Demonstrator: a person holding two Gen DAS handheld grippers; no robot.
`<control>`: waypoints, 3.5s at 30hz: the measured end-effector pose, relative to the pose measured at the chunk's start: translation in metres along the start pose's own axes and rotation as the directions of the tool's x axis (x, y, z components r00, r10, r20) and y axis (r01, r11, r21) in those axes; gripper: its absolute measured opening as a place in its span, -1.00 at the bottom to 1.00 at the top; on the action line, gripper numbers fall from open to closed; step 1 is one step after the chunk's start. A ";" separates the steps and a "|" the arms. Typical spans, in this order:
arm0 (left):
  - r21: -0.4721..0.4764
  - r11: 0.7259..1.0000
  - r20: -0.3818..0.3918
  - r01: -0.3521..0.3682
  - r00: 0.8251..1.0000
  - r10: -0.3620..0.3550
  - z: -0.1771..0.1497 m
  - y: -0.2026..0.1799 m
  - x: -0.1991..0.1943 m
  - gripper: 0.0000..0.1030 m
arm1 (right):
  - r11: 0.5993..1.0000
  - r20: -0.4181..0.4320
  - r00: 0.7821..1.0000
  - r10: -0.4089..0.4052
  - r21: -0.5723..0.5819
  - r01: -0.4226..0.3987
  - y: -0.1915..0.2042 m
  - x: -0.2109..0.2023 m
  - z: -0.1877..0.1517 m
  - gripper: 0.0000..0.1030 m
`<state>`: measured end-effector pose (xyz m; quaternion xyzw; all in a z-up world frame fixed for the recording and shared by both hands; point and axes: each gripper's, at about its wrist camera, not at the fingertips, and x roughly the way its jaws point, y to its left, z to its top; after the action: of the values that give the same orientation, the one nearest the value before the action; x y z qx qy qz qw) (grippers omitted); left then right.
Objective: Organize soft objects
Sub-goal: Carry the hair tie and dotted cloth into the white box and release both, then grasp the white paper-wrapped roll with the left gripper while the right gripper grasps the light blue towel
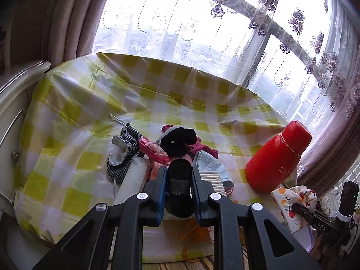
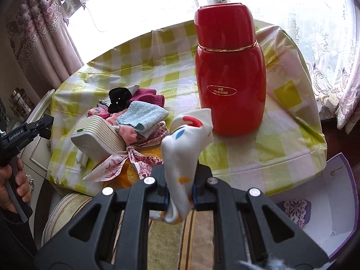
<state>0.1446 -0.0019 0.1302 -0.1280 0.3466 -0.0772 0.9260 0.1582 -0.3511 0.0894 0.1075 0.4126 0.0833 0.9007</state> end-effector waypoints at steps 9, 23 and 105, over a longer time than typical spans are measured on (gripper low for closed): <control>0.101 0.977 -0.123 0.187 0.977 -0.175 -0.044 -0.090 0.017 -0.59 | 0.992 0.032 0.993 -0.113 0.051 0.111 -0.052 -0.037 -0.012 -0.67; 0.192 0.889 -0.311 0.417 0.885 -0.348 -0.096 -0.215 0.043 -0.59 | 0.940 0.030 0.943 -0.333 0.092 0.329 -0.115 -0.075 -0.033 -0.61; -0.108 0.994 -0.181 -0.028 0.983 0.008 -0.052 0.096 0.082 0.22 | 0.980 -0.130 0.988 0.085 -0.170 -0.107 0.046 0.077 0.038 0.31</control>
<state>0.1771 0.0614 0.0138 -0.1682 0.4340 -0.0608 0.8830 0.2346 -0.2931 0.0699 0.0418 0.4524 0.1694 0.8746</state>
